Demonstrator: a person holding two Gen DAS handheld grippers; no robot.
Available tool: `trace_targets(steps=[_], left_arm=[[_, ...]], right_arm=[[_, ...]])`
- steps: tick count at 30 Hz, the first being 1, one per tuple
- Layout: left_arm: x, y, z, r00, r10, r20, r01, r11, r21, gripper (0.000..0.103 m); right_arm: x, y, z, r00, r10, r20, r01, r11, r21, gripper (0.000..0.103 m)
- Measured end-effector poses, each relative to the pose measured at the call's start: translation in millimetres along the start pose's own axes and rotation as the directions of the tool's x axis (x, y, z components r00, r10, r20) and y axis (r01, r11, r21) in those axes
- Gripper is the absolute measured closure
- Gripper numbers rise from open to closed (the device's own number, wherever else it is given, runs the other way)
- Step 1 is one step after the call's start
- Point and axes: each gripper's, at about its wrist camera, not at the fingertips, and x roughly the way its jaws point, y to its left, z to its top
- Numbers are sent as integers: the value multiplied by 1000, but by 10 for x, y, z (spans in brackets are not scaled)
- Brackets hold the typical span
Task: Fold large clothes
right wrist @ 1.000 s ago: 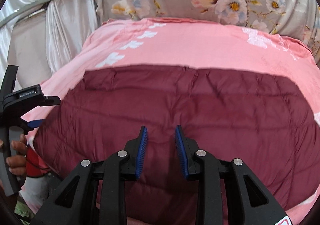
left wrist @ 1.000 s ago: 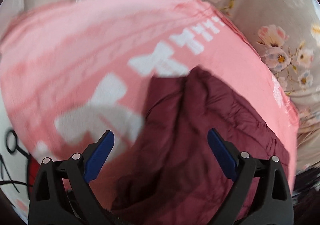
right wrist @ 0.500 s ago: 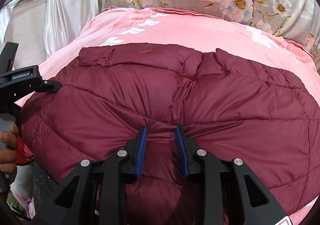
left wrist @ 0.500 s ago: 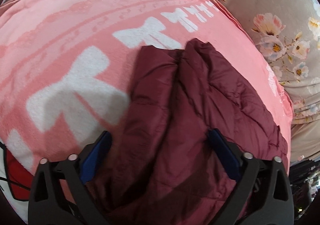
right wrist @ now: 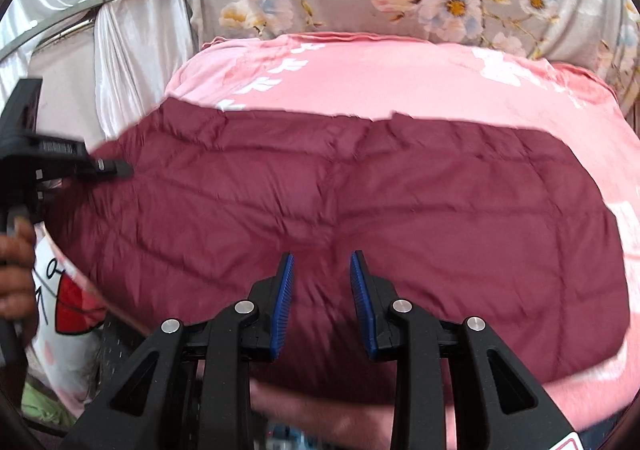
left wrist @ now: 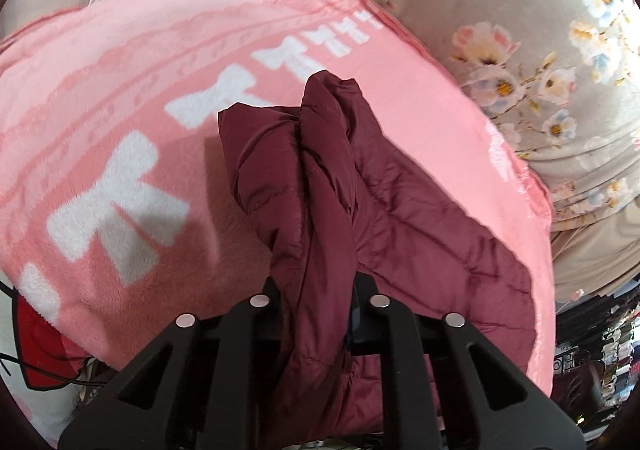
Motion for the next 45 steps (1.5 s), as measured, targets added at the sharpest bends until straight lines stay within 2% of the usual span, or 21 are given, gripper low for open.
trace_targets(steps=[6,13,18,25,29,33,37,41,45], left_arm=[[-302,-381,27,996,-52,66,47,996,79,91],[-540,-901,-4,987,-124,106,103,977,189,92],[-610,-1115,-69,980,-170,99,143,961,236,92],[-616,-1418,-139,977,-197,85,163,939,304,92],[-563,-1678,-192,972,-226,58,192,916,352,92],[-401,-2131,-333,966,-258,-4,235,875,423,92],[-70,-2656,-607,959,-268,-87,276,828,489,92],[444,-3066,-888,956,-225,-188,291,801,523,92],[918,-3340,-1189,962,-148,-228,253,790,558,92]], right_arm=[[10,-64,-129,999,-4,-32,4,1000,-10,78],[161,-57,-203,999,-20,-38,19,1000,-16,81],[175,-21,-234,999,-39,-19,38,998,-43,82],[-93,-88,-350,1000,9,-6,-9,1000,-10,84],[-248,-164,-422,1000,29,4,-29,1000,5,84],[-464,-384,-473,1000,-9,28,8,999,50,84],[-634,-740,-497,997,-73,39,67,988,137,84],[-806,-1087,-591,989,-144,38,132,965,229,84],[-921,-1320,-675,979,-203,34,185,941,284,84]])
